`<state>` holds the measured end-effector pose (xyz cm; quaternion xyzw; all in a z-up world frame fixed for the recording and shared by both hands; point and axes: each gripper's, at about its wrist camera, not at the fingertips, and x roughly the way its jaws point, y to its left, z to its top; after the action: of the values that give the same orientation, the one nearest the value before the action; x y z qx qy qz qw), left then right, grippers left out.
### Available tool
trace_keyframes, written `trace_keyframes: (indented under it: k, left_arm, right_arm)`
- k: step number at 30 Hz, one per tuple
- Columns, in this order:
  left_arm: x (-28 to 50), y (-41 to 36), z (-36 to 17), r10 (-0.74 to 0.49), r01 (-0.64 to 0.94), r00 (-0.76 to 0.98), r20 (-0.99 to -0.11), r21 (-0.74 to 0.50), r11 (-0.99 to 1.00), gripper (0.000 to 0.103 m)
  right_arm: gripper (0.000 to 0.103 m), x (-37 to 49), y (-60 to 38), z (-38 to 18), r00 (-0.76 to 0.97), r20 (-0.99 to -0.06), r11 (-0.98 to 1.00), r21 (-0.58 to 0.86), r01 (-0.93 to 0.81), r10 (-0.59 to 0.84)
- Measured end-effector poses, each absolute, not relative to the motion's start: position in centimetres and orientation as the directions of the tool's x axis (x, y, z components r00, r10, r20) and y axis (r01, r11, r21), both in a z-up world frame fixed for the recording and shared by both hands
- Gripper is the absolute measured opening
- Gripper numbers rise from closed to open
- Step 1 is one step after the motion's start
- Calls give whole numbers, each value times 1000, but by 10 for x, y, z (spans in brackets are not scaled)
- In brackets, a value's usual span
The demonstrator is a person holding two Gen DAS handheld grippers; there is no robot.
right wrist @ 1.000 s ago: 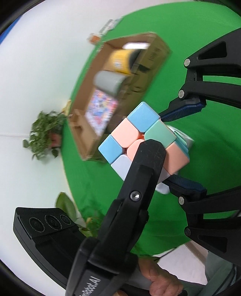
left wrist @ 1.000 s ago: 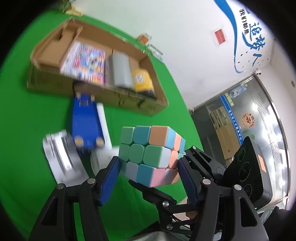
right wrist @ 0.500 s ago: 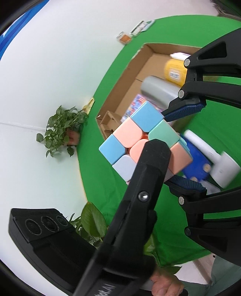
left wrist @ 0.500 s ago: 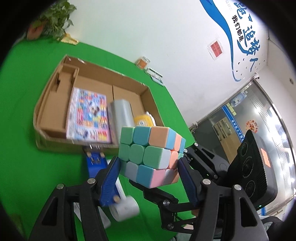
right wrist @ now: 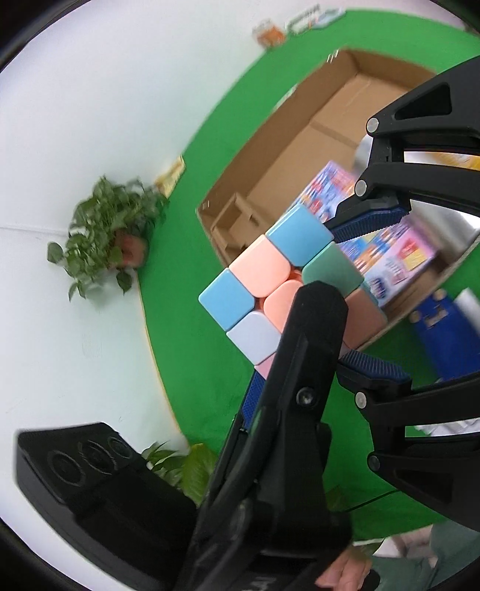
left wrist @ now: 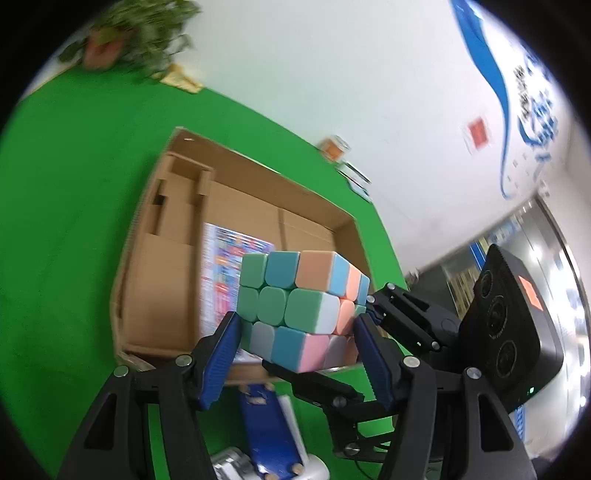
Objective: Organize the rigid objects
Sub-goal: 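Lift the cube with the right gripper and carry it into the box compartment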
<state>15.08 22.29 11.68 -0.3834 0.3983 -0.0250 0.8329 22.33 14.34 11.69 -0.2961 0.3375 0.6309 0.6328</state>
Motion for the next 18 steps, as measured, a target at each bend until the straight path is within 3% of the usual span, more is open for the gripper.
trace_keyframes:
  k: [15, 18]
  left_arm:
    - [157, 283, 38, -372, -424, 587, -719, -664, 616, 54]
    - [157, 284, 34, -342, -451, 568, -748, -631, 631, 44]
  right_arm:
    - [53, 220, 212, 16, -191, -877, 66, 244, -968, 441]
    - [54, 219, 212, 15, -211, -879, 51, 257, -965, 428]
